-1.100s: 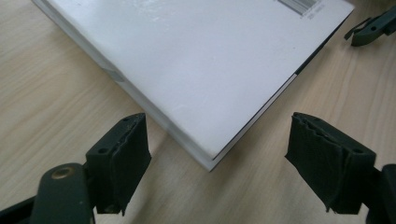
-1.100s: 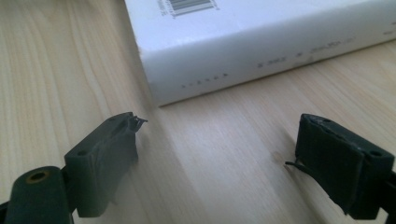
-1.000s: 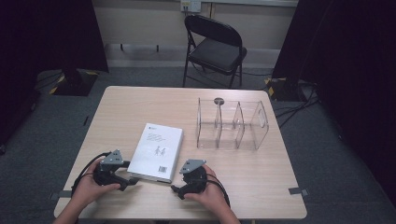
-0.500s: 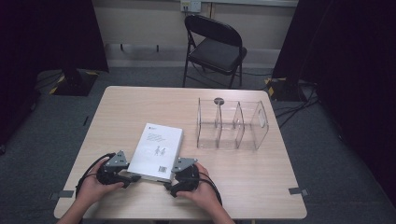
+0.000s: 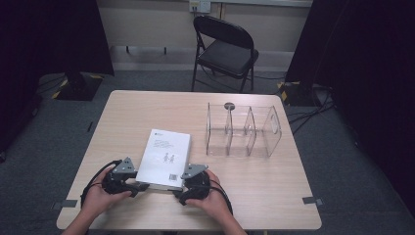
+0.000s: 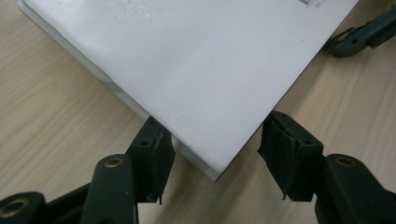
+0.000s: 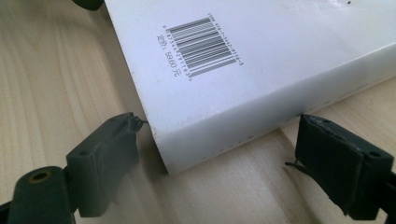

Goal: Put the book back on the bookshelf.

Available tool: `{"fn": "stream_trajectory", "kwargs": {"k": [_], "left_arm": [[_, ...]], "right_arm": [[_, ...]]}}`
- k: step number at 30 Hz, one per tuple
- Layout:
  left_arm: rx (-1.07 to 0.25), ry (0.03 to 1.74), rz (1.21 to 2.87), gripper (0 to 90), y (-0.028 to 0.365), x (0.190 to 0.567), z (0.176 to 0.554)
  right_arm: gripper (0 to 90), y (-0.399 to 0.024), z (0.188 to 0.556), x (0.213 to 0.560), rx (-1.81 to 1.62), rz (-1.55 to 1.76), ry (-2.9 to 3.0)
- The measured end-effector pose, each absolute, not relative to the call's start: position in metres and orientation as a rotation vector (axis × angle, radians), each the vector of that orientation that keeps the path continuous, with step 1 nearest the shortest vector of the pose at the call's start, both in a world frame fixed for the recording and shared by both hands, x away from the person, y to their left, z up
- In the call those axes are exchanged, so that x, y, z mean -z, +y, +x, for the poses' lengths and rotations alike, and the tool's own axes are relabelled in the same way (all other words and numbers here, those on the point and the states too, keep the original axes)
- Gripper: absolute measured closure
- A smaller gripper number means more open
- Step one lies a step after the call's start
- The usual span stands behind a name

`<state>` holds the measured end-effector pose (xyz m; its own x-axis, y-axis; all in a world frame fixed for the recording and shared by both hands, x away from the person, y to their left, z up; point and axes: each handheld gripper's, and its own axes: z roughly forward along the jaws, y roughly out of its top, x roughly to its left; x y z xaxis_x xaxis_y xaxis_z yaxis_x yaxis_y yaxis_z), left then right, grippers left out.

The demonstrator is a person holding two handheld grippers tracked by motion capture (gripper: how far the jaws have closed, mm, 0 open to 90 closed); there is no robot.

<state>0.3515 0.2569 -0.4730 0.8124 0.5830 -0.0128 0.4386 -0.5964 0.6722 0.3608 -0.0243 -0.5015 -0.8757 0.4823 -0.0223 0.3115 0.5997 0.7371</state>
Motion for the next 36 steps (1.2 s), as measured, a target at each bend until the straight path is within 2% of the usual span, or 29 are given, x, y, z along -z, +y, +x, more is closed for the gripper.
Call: {"fn": "stream_trajectory", "kwargs": {"k": [13,16,22,24,36], "left_arm": [[-0.283,0.736,2.290,43.8,0.255,0.457,0.349],[-0.281,0.728,2.242,44.0,0.255,0.452,0.349],[-0.273,0.726,2.271,44.0,0.251,0.445,0.351],[-0.261,0.726,2.255,44.7,0.250,0.447,0.350],[-0.249,0.729,2.264,45.5,0.244,0.443,0.348]], "right_arm": [[11.8,-0.021,0.360,0.498,-1.089,0.657,2.538],[10.3,-0.020,0.361,0.495,-1.122,0.670,2.522],[9.8,-0.010,0.358,0.486,-1.144,0.631,2.469],[13.2,-0.003,0.354,0.478,-1.170,0.556,2.459],[11.9,0.035,0.347,0.478,-1.101,0.414,2.350]]}}
